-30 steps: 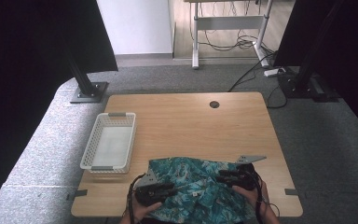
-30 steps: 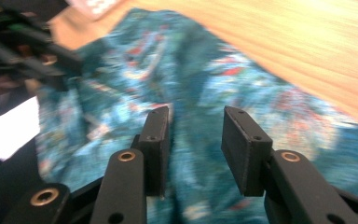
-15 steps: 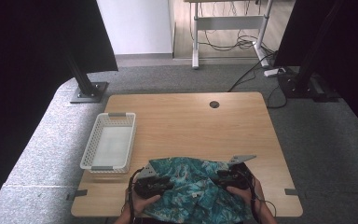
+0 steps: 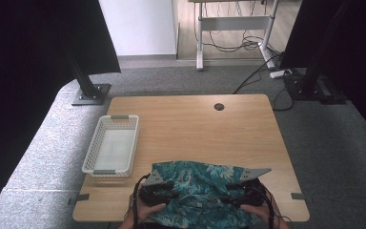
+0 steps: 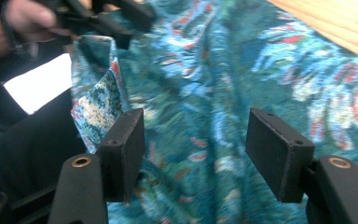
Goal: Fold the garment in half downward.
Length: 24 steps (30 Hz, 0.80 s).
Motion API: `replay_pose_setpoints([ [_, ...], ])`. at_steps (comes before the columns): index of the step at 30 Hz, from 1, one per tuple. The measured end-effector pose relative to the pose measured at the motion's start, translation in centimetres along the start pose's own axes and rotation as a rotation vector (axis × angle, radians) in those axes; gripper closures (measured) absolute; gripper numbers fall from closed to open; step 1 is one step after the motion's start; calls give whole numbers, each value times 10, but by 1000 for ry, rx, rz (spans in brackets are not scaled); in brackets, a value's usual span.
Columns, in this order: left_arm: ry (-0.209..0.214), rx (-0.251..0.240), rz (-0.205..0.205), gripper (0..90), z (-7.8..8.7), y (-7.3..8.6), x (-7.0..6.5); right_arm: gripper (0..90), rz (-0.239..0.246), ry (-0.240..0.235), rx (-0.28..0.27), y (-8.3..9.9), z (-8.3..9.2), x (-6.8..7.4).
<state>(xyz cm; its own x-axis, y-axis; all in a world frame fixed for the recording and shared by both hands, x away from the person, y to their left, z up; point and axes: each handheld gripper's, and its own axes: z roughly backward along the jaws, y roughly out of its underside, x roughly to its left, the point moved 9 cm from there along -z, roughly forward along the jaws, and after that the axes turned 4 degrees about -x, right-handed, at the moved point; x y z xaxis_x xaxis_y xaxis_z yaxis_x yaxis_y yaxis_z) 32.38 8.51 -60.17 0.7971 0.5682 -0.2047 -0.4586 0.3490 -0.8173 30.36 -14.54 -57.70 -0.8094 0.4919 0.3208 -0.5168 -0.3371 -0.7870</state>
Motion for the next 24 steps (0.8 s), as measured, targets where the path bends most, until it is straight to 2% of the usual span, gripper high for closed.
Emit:
replay_pose_setpoints([
  [5,-6,-18,18,496,2,-5,4,353,-12,-5,10,3,0,-1],
  [9,-5,-8,21,491,2,-1,4,328,-24,3,12,4,-2,-4],
  [11,-19,-1,14,472,3,2,4,322,-17,-4,22,5,-5,-3],
  [13,-21,-4,7,470,5,3,1,302,8,-10,36,7,-7,1],
  [15,-22,-15,-2,462,8,1,-2,293,12,-27,31,7,-8,5],
  [20,1,-32,-24,441,7,-8,-14,283,-24,-12,19,5,-9,-1],
  [24,42,-38,-48,422,5,-12,-26,278,-23,2,16,2,-9,-3],
])
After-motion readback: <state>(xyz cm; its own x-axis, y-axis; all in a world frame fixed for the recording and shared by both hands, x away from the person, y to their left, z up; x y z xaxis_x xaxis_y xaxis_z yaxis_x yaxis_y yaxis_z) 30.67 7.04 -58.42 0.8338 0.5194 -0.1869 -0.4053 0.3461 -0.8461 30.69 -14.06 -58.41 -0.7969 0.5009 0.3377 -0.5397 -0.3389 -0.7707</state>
